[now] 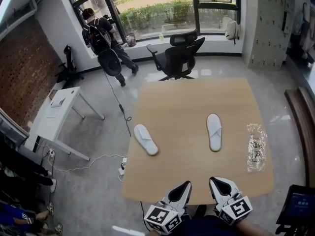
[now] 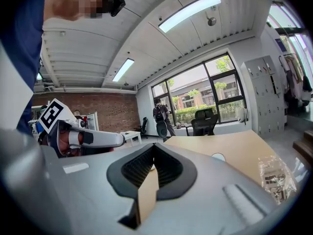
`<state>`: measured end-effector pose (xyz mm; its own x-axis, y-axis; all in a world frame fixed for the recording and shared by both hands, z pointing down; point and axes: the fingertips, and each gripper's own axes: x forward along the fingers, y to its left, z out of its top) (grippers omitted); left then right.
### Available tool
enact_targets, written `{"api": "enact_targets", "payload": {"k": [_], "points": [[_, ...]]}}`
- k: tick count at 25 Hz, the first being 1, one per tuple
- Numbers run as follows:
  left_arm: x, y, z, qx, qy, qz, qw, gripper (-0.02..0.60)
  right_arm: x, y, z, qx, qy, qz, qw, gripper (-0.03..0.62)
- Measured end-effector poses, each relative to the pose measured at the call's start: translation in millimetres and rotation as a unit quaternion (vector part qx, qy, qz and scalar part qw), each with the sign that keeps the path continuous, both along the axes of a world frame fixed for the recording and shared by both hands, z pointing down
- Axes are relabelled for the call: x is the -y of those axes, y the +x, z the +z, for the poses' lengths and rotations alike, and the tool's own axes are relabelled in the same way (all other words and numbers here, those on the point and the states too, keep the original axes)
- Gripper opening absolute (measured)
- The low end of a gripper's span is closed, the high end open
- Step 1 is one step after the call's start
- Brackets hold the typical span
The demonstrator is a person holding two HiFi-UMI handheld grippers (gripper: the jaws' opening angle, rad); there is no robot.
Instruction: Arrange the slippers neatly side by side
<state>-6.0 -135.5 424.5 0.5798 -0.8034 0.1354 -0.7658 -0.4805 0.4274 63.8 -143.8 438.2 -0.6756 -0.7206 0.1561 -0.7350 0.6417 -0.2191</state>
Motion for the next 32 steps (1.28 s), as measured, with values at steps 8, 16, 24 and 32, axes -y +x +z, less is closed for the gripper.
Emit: {"api": "enact_targets", "payload": {"k": [8,16,24,32], "points": [[76,-76,-6,0.01,0.015,-0.027,0.9995,0.003,65,-25,-7,-0.013,0.003,0.056,0.998,0.009],[153,-174,31,0.051,0.006,-0.105,0.9931,0.003,132,-10,-4,-0.034,0.005,0.143,0.989,0.009],[193,-235,124,0.139,-0.067,-0.165,0.9741,0.009,176,35,75,-0.093,-0.052,0.151,0.983,0.009],[230,-274,212,0.192,-0.173,-0.19,0.947,0.16,221,70,174,-0.124,-0.138,0.149,0.971,0.082]]}}
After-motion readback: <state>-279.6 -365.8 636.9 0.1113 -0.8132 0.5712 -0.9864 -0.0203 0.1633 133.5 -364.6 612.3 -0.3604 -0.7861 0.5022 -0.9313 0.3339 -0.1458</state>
